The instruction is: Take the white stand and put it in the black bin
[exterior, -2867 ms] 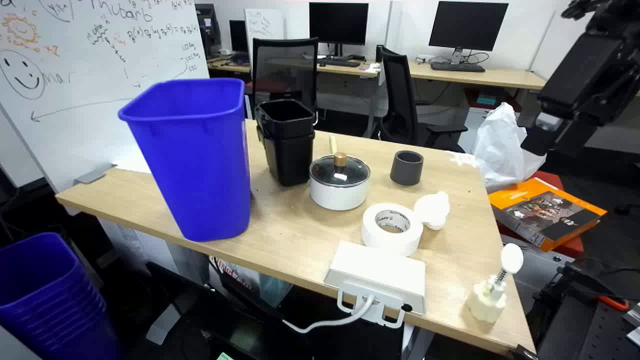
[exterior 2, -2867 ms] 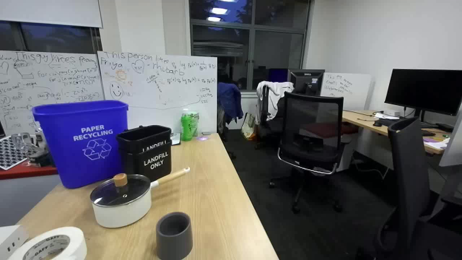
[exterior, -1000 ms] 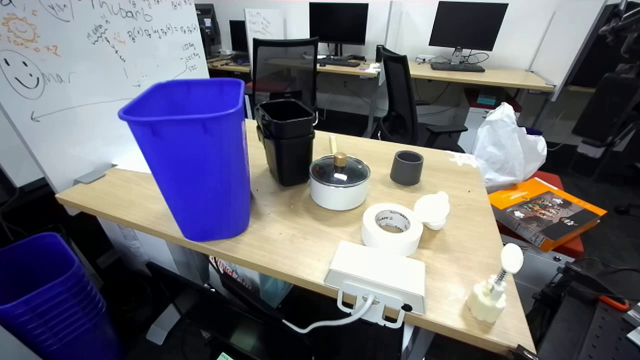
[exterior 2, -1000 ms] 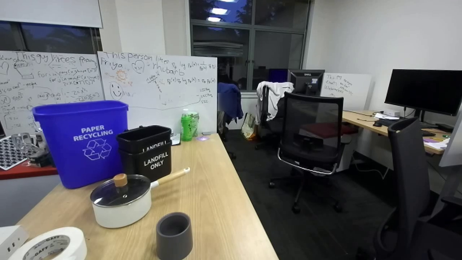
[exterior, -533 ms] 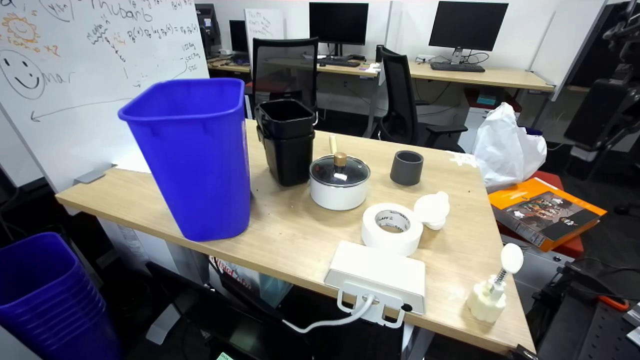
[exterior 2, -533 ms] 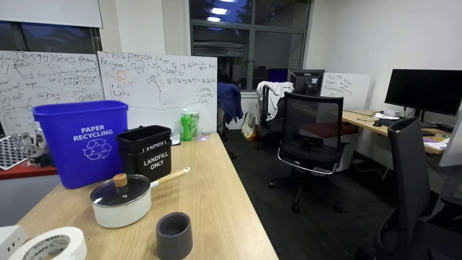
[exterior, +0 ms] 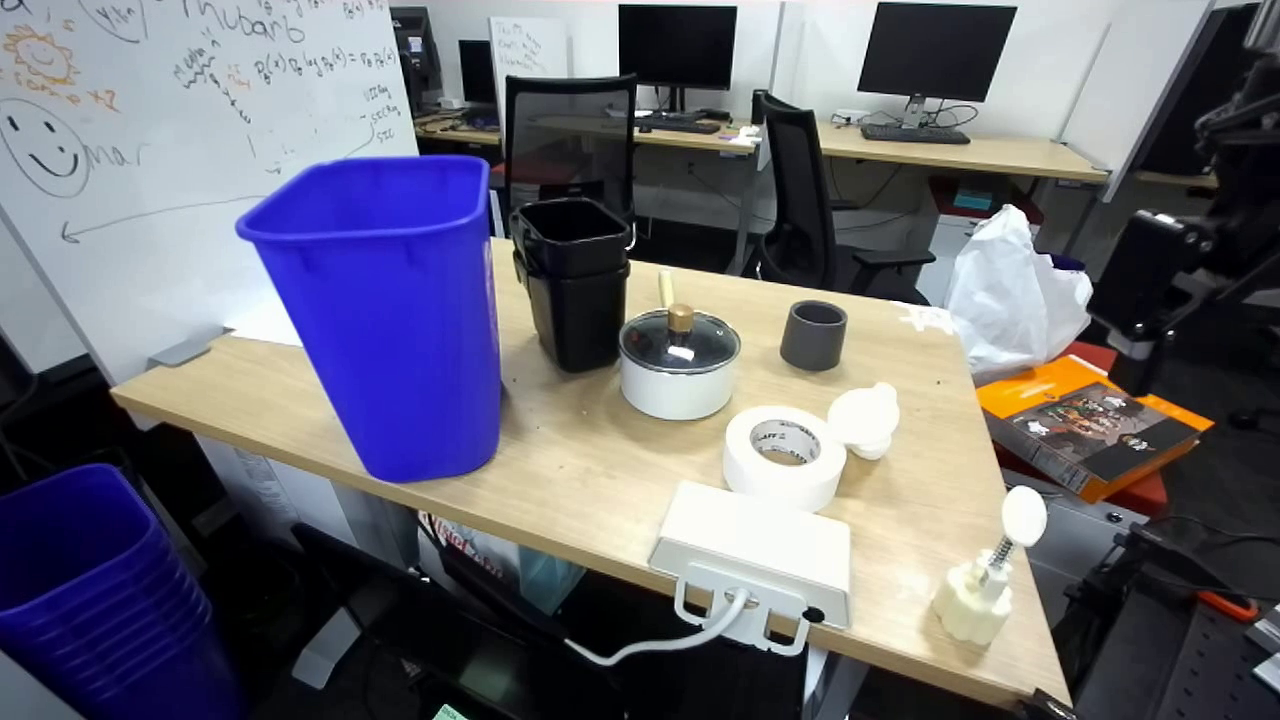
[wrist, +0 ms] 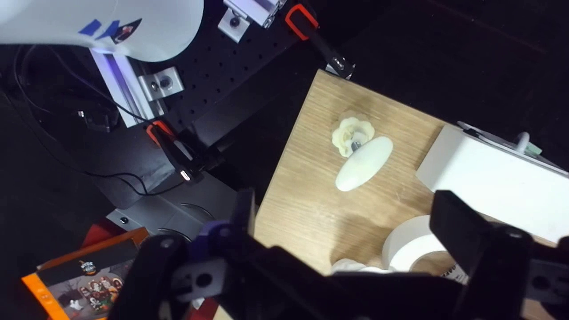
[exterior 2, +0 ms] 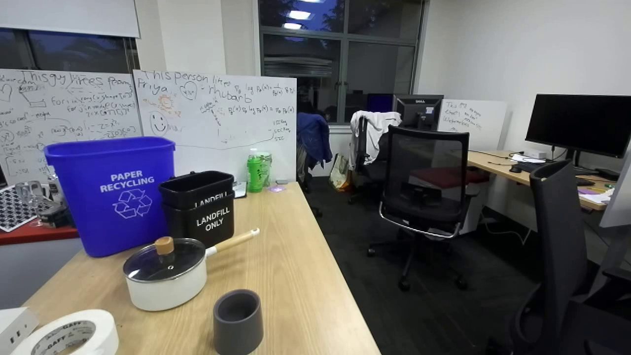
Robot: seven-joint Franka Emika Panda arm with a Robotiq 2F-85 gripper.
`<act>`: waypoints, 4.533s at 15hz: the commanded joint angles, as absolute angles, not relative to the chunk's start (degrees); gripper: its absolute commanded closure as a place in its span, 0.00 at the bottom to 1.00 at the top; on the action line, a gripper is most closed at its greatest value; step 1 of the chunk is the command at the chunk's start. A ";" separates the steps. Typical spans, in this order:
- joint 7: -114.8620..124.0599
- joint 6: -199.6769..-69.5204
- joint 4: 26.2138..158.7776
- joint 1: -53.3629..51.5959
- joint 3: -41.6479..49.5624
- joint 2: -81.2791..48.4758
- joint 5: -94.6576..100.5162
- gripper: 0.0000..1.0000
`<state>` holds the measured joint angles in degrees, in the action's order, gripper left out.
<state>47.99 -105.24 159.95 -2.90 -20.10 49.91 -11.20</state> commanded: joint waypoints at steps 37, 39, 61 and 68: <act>92.38 -110.35 160.07 -2.72 -28.41 35.86 -5.09 0.00; 98.31 -112.10 160.18 -2.94 -28.74 32.09 -3.88 0.00; 114.44 -123.54 159.69 -7.15 -25.54 22.43 3.38 0.00; 121.71 -126.77 159.73 -8.11 -25.66 17.47 7.56 0.00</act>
